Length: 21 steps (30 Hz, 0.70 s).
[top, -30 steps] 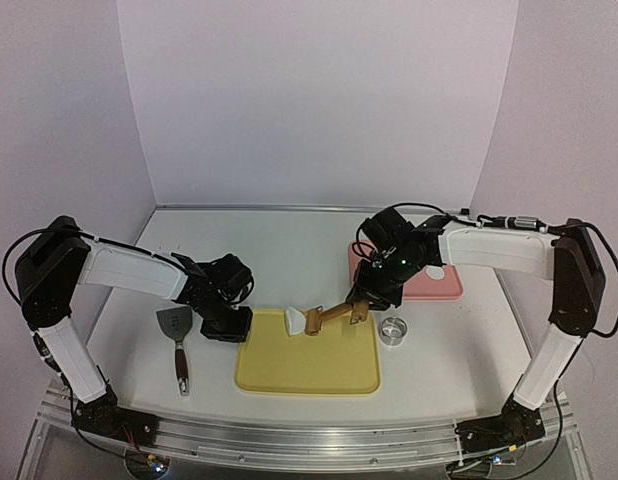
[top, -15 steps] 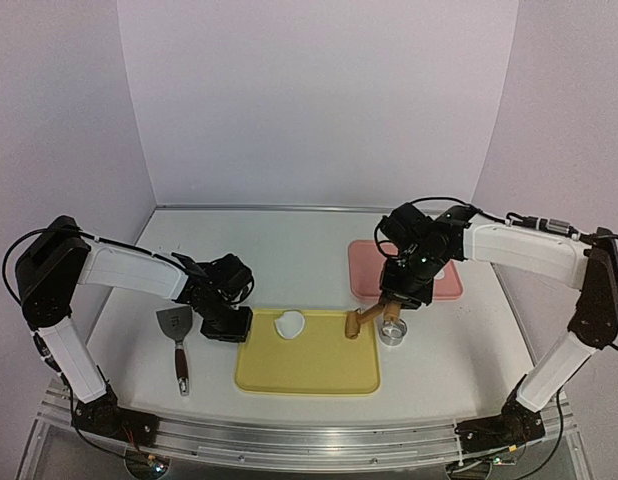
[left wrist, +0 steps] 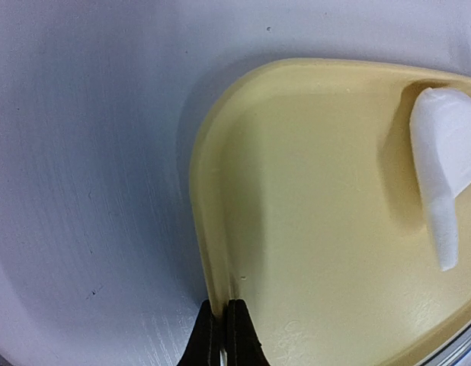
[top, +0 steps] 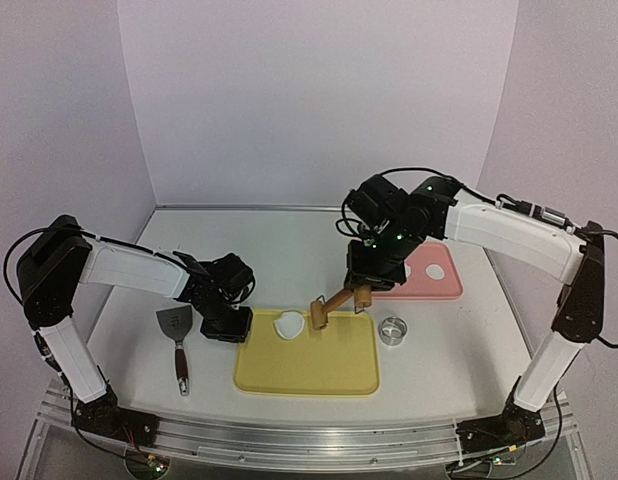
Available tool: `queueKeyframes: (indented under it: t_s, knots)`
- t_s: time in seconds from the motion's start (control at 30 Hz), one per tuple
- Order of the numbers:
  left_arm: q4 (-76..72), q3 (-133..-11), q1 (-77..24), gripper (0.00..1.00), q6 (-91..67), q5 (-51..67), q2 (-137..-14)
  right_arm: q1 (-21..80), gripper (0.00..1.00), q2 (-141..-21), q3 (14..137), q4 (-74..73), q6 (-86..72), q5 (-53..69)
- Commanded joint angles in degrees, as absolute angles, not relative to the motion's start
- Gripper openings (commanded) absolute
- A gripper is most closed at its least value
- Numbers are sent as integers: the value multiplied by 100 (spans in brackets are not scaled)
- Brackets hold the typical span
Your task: Roll out the dumpling wrappers from the dough
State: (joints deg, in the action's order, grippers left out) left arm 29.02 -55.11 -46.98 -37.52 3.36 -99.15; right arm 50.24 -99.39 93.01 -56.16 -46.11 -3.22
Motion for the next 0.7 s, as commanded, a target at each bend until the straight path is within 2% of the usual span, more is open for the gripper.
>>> queueKeyframes:
  t_s: [0.0,0.27,0.53,0.67]
  knots:
    - [3489,-5464,-4729,0,-3650,220,-10088,5182,0,-10330,9623,-4999,-4574,229]
    - [3450,-5501,-4729,0,-3674,237,-10112,5221,0,-11227,10312,-4808,-4388,294]
    - [3435,-5463,-4729,0,-3690,236,-10086,5216,0,-11473,10091,-4889,-4621,-108]
    - [3428,-5391,-4729,0,-3730,222,-10024,5211,0,-11612,10114,-5449,-4746,-450]
